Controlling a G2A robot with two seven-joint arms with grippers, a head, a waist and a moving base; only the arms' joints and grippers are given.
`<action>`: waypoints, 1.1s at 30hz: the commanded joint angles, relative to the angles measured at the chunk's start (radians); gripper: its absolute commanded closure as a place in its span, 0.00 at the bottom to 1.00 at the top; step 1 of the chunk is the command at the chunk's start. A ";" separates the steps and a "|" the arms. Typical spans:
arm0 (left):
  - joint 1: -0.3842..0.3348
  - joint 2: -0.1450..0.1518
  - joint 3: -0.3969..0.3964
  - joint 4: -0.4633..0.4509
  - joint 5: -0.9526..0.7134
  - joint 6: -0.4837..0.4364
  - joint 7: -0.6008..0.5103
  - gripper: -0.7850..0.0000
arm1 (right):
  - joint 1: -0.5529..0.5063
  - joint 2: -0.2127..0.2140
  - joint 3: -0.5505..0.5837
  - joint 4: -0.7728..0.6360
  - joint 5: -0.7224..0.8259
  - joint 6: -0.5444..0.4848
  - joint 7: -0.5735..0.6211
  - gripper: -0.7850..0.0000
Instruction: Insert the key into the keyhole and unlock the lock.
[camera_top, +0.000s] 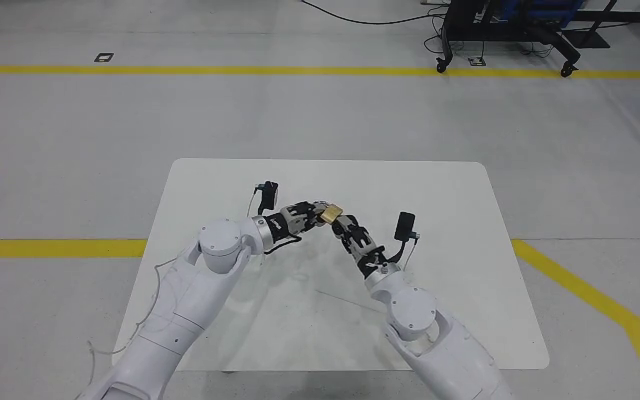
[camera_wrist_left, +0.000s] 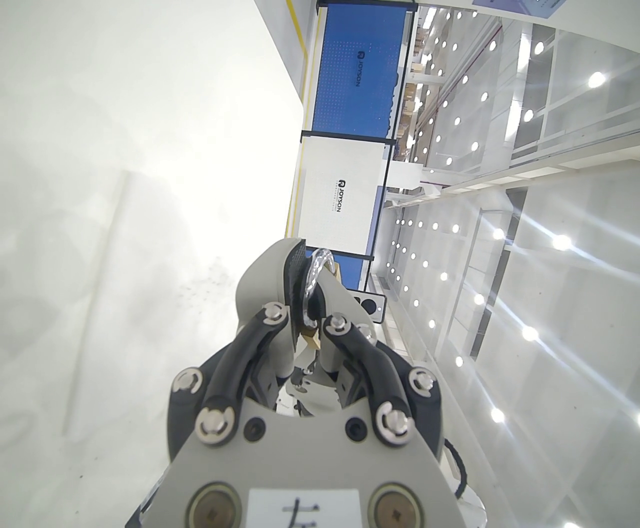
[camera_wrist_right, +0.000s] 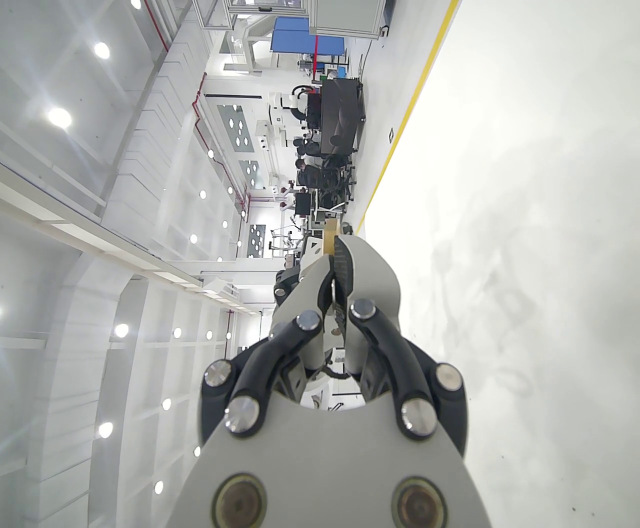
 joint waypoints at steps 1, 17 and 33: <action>0.000 0.000 -0.001 0.001 0.000 0.000 -0.001 1.00 | 0.003 -0.002 0.001 0.002 0.003 0.006 0.004 1.00; -0.001 -0.004 -0.007 0.005 0.003 0.001 -0.013 1.00 | -0.019 -0.009 0.051 -0.021 0.017 0.033 0.061 0.84; -0.001 -0.006 -0.012 0.007 0.015 0.001 -0.010 1.00 | -0.046 -0.018 0.082 -0.030 0.019 0.037 0.087 0.68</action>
